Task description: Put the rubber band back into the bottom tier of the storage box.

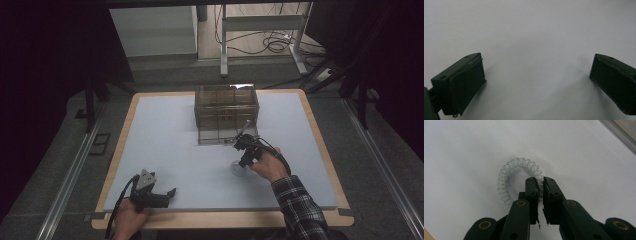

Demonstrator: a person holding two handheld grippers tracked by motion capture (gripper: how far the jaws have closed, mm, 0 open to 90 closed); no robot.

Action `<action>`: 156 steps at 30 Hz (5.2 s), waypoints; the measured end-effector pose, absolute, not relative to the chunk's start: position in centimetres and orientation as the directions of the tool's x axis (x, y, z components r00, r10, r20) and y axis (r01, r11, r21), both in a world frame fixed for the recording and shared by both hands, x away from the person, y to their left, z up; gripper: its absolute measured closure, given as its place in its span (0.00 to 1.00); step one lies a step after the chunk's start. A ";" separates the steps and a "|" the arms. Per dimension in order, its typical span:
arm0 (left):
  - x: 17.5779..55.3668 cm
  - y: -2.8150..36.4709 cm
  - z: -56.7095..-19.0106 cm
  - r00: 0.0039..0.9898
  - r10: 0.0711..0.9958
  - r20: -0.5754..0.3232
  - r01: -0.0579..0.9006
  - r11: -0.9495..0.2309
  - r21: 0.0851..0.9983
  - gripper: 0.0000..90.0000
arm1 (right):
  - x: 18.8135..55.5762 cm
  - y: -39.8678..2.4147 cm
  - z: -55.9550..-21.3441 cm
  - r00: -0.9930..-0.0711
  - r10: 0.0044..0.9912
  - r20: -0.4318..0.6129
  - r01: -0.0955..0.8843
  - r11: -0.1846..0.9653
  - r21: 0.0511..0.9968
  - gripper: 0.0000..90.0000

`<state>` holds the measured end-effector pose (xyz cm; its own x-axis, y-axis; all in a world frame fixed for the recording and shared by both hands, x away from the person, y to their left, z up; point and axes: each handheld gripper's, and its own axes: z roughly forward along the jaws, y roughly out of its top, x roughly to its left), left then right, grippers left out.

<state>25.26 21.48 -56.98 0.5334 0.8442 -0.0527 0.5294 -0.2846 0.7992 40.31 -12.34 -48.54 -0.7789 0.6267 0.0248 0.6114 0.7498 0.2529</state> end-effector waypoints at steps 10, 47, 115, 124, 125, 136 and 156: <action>25.3 21.5 -57.0 0.536 0.843 -0.049 0.529 -0.290 0.797 0.00 | 40.1 -13.9 -48.0 -0.760 0.648 0.061 0.622 0.696 0.359 0.90; 25.3 21.5 -57.0 0.533 0.844 -0.053 0.529 -0.284 0.799 0.00 | 41.1 -12.2 -46.2 -0.754 0.655 0.041 0.534 0.576 0.619 0.90; 25.3 21.5 -57.0 0.534 0.844 -0.052 0.529 -0.285 0.799 0.00 | 47.5 -4.7 -51.6 -0.691 0.723 -0.009 0.518 0.503 0.692 0.83; 25.3 21.5 -57.0 0.533 0.844 -0.053 0.529 -0.284 0.799 0.00 | 47.2 -4.9 -50.9 -0.692 0.722 -0.013 0.513 0.505 0.694 0.74; 25.3 21.5 -57.0 0.533 0.844 -0.053 0.530 -0.284 0.799 0.00 | 47.1 -5.0 -50.9 -0.696 0.718 -0.012 0.511 0.506 0.694 0.73; 25.3 21.5 -57.0 0.534 0.844 -0.053 0.529 -0.285 0.799 0.00 | 46.5 -5.4 -50.0 -0.707 0.707 -0.009 0.495 0.504 0.708 0.66; 25.3 21.5 -57.0 0.533 0.844 -0.053 0.529 -0.284 0.799 0.00 | 45.3 -5.8 -49.3 -0.742 0.671 -0.014 0.468 0.532 0.706 0.57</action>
